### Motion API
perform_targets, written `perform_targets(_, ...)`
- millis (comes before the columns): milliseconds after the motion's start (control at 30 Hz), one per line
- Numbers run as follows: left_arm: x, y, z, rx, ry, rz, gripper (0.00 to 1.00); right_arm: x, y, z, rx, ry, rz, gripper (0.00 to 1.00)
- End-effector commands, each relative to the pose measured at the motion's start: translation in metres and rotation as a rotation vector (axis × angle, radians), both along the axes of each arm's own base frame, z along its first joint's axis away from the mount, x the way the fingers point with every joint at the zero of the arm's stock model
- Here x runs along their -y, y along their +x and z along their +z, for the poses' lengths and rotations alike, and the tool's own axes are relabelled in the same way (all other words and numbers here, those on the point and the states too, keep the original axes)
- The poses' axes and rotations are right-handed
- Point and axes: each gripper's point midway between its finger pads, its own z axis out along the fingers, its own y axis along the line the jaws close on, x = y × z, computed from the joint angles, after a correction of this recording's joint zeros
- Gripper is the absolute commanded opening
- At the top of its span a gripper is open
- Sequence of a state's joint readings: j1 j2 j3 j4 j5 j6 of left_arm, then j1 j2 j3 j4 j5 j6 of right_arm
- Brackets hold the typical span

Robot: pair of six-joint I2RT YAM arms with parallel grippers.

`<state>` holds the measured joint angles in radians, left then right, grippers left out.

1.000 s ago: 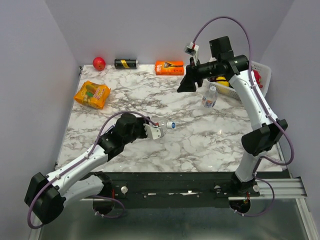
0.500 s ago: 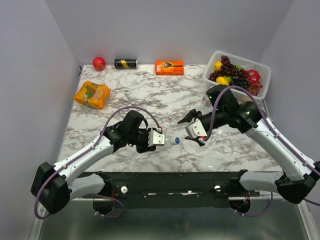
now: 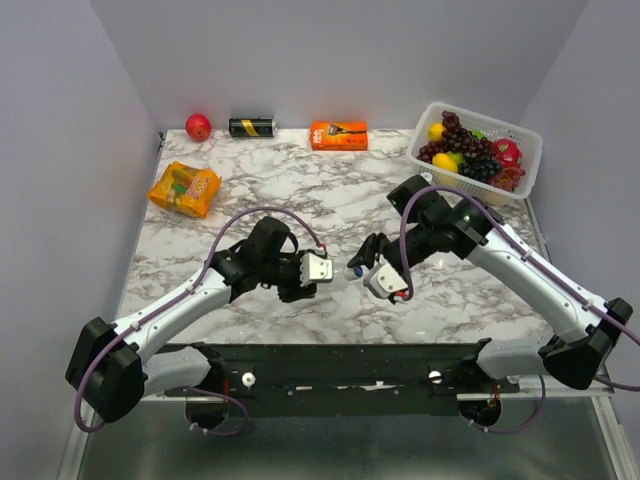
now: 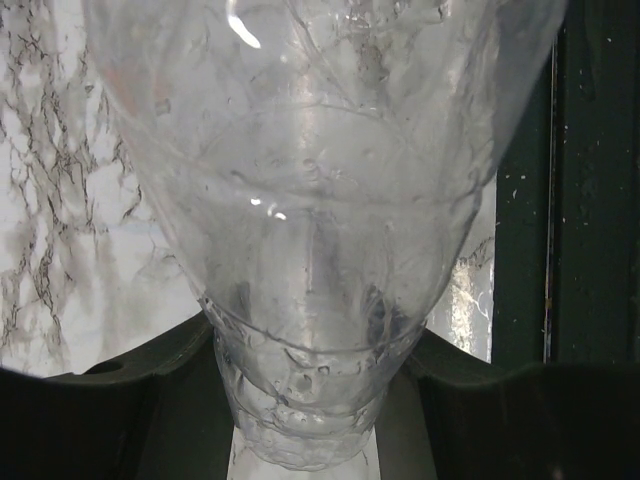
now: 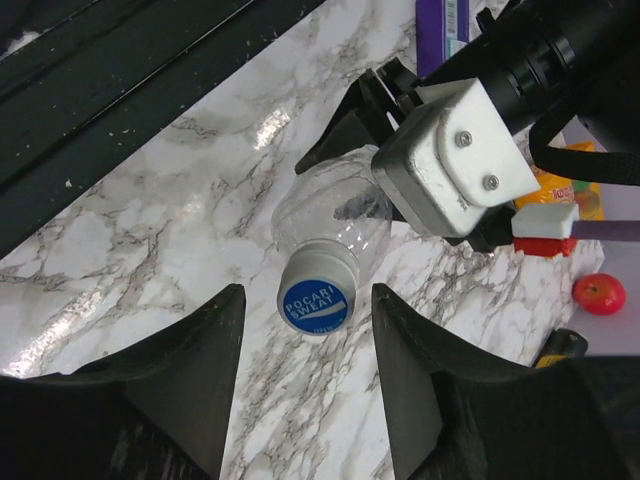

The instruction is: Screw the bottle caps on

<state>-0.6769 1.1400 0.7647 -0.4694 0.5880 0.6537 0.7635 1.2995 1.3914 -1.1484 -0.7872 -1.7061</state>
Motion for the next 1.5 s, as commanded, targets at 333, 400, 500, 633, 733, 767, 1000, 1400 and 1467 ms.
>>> perform_targets(333,0.015,0.014,0.023,0.042,-0.092,0.005,0.00,-0.009,0.001,0.005,-0.069,-0.033,-0.004,0.31)
perform_targets(400,0.015,0.015,0.024,0.046,-0.100,0.014,0.00,-0.021,0.014,0.010,-0.095,-0.004,-0.070,0.26)
perform_targets(500,0.014,0.032,0.028,0.079,-0.123,0.123,0.00,-0.036,0.044,0.015,-0.232,0.005,-0.316,0.15)
perform_targets(633,0.006,0.085,0.067,0.216,-0.308,0.487,0.00,-0.056,0.096,0.027,-0.720,-0.039,-0.730,0.01)
perform_targets(733,-0.019,0.114,0.099,0.392,-0.391,0.716,0.00,-0.051,0.123,0.026,-1.069,-0.090,-0.959,0.01)
perform_targets(767,-0.022,0.120,0.099,0.464,-0.348,0.715,0.00,-0.049,0.138,0.019,-1.166,-0.117,-1.032,0.00)
perform_targets(1000,-0.041,0.132,0.105,1.030,-0.012,0.485,0.00,-0.045,0.131,-0.002,-1.615,-0.255,-1.194,0.00)
perform_targets(1400,-0.051,0.120,0.049,0.811,0.127,0.480,0.00,-0.035,0.181,0.050,-1.442,-0.011,-1.093,0.40)
perform_targets(1467,-0.047,0.101,0.025,0.644,0.175,0.386,0.00,-0.022,0.197,0.079,-1.324,0.092,-1.034,0.45)
